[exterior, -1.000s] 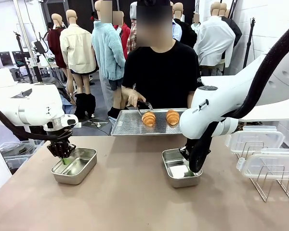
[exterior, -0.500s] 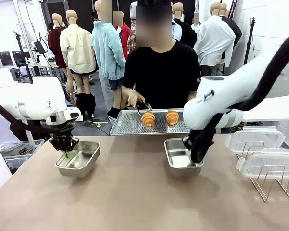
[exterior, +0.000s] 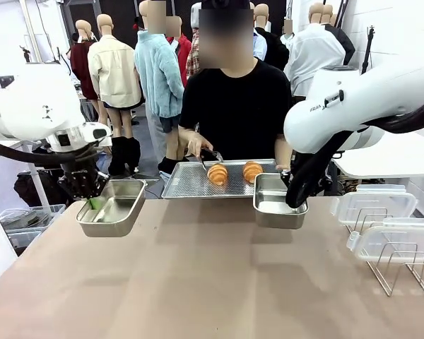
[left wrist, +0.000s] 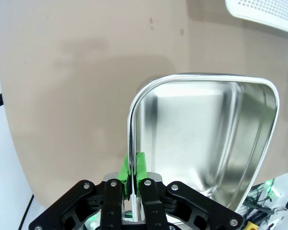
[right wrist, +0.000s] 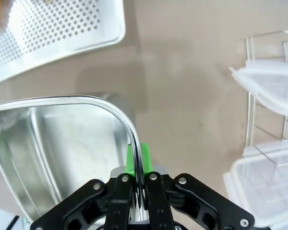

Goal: Place the bread in airtight containers.
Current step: Once an object is inside an Airtight Container , place the container in the center of the table.

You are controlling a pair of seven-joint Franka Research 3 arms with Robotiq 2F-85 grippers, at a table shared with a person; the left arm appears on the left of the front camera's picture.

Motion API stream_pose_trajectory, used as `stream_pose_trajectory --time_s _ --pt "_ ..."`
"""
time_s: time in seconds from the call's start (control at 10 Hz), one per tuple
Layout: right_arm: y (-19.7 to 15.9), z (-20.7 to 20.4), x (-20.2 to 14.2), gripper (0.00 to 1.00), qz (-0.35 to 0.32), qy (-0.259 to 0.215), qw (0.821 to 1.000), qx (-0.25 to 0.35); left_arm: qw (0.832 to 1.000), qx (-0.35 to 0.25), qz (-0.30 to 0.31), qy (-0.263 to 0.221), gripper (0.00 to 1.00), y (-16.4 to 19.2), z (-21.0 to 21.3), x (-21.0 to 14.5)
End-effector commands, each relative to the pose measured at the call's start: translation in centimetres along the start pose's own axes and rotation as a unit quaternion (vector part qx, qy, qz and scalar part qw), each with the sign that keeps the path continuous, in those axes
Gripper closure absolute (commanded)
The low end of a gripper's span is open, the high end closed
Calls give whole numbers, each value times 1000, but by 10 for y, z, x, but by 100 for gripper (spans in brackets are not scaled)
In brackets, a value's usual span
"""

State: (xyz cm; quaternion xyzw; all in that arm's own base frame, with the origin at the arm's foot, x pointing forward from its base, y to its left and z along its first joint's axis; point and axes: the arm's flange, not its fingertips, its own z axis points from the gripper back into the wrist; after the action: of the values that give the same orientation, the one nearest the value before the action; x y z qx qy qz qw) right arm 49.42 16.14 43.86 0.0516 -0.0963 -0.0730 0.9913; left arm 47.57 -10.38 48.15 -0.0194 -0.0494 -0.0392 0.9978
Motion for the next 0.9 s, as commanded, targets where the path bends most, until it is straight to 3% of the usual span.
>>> stream_pose_trajectory --time_s 0.0,0.8 --pt "2 4 0 100 6 -10 1000 11 1000 15 -12 7 100 0 -12 5" --pt "2 4 0 100 6 -10 1000 11 1000 15 -12 7 100 0 -12 5"
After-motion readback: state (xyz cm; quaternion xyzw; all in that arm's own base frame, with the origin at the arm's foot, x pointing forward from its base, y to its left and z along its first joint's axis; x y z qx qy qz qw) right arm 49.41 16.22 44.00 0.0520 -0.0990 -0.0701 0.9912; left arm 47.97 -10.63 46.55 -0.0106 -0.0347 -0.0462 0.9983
